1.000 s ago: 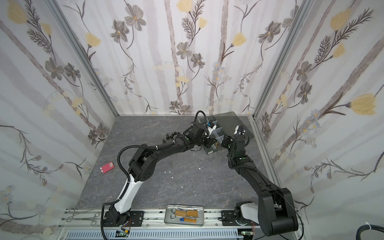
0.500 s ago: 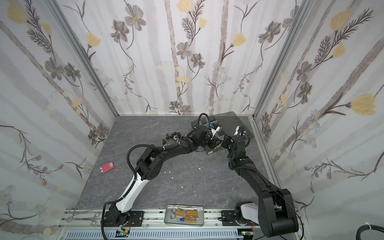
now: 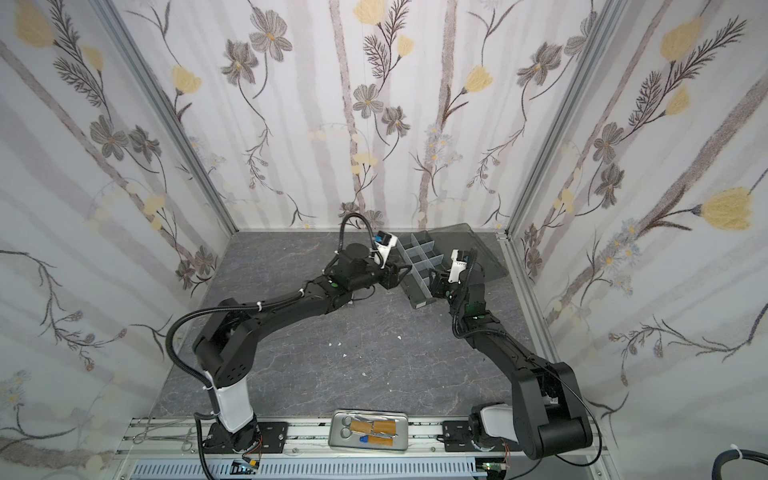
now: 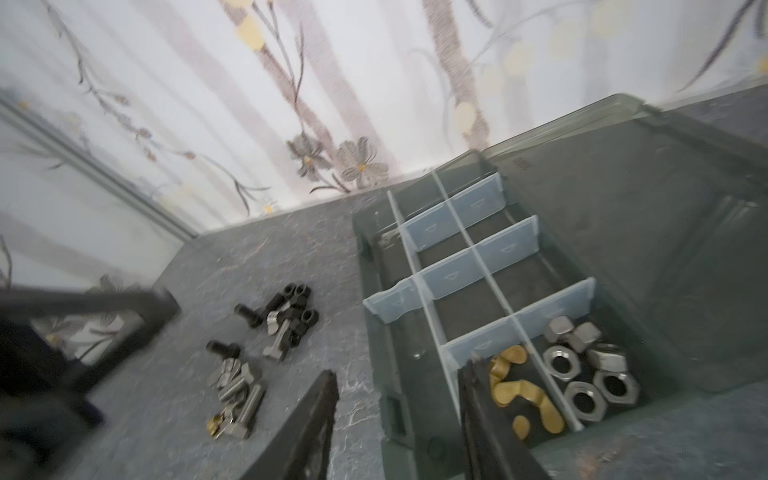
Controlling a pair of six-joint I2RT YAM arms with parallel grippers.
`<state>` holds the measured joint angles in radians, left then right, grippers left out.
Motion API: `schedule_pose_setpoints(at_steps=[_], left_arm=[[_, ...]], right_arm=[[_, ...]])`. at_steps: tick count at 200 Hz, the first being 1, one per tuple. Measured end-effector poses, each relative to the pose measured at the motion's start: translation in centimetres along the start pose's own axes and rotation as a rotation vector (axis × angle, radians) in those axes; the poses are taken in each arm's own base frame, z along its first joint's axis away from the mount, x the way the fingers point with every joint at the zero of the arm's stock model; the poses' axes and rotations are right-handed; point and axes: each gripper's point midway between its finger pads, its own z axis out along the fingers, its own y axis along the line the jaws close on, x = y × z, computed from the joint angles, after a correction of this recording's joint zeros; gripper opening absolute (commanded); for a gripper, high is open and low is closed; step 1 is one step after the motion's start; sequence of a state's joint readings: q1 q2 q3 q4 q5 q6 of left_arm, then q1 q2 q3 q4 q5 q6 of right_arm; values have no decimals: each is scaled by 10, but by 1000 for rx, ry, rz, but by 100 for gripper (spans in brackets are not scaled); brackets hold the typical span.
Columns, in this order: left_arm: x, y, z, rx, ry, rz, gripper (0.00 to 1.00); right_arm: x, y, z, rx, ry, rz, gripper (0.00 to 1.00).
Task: Sort the screws and nuts into containers
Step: 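Return the left gripper to the pile and grasp another brass wing nut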
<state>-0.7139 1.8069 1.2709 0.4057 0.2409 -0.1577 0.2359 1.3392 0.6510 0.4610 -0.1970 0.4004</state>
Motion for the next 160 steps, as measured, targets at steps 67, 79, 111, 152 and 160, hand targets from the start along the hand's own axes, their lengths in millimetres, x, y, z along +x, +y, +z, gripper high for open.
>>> schedule_pose_setpoints(at_steps=[67, 79, 111, 152, 160], left_arm=[[73, 134, -98, -459, 171, -187, 47], [92, 151, -112, -532, 222, -226, 47], [133, 169, -124, -630, 360, -289, 40], [173, 179, -121, -692, 478, -403, 45], [180, 176, -117, -682, 499, -415, 46]], right_arm=[[53, 120, 44, -287, 135, -326, 50], [54, 118, 47, -267, 132, -338, 50], [44, 117, 55, -238, 103, -369, 52], [37, 108, 58, -168, 75, -378, 52], [39, 103, 58, -149, 76, -379, 52]])
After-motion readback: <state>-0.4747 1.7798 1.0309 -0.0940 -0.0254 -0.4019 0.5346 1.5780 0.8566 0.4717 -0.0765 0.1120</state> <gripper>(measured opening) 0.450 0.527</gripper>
